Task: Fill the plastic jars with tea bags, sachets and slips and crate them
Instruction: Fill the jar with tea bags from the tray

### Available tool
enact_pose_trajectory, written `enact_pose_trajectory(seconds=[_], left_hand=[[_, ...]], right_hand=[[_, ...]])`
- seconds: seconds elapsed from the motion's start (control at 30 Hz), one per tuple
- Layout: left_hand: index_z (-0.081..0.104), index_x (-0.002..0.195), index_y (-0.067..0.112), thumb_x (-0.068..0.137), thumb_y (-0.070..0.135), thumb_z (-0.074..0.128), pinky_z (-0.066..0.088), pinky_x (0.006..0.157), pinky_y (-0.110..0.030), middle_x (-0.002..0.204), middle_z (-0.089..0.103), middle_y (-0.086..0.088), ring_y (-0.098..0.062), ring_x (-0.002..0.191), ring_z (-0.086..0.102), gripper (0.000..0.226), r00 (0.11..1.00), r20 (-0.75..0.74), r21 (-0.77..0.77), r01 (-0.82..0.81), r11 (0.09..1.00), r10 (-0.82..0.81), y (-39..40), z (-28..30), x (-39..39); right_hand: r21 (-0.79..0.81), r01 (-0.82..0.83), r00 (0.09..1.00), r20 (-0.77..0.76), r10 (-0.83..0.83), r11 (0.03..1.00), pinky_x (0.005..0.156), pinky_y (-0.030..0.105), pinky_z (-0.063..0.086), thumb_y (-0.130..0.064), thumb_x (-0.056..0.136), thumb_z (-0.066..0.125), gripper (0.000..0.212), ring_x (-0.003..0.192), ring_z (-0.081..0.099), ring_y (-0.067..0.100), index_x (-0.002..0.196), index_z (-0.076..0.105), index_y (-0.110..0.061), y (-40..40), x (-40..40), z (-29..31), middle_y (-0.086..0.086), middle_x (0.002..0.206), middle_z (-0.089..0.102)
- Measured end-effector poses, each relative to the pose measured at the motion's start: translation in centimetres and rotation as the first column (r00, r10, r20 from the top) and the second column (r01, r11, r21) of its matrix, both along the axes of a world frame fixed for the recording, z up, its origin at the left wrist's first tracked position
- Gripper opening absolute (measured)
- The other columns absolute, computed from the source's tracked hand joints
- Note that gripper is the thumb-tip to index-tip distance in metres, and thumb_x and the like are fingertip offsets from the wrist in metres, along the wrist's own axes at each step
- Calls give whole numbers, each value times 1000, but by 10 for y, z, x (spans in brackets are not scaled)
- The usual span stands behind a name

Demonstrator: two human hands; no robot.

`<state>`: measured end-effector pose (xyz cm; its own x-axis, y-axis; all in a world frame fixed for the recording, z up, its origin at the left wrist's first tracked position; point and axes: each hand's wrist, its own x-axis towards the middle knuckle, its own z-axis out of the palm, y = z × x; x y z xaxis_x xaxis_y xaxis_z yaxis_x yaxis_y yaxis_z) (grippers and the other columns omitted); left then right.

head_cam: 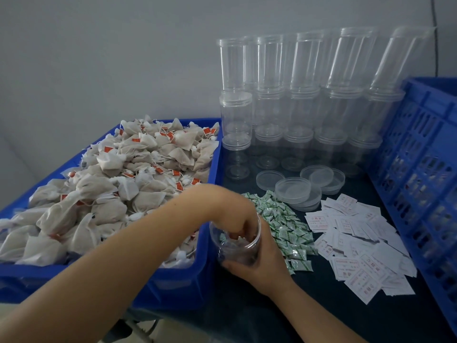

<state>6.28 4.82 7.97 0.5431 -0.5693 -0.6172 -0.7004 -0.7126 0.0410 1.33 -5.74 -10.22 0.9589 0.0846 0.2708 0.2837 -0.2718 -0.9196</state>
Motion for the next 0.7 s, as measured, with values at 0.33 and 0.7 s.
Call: enact_pose_trajectory(seconds=[0.33, 0.7], left_hand=[[59, 89, 30, 94, 17, 54, 45, 65, -12, 94, 65, 9, -2, 79, 63, 15, 823, 82, -664, -375, 647, 562, 70, -3, 57], [57, 120, 16, 85, 33, 63, 47, 91, -37, 122, 58, -8, -26, 109, 54, 39, 604, 463, -286, -591, 754, 649, 118, -56, 72]], right_hand=[[12, -11, 1000, 4, 11, 1000, 98, 30, 53, -48, 55, 93, 98, 118, 60, -2, 135, 36, -52, 1, 1, -4, -25, 133, 53], [-29, -4, 1000, 1, 4, 1000, 101, 41, 52, -53, 54, 91, 99, 123, 57, 3, 134, 33, -57, 1, 1, -2, -25, 134, 52]])
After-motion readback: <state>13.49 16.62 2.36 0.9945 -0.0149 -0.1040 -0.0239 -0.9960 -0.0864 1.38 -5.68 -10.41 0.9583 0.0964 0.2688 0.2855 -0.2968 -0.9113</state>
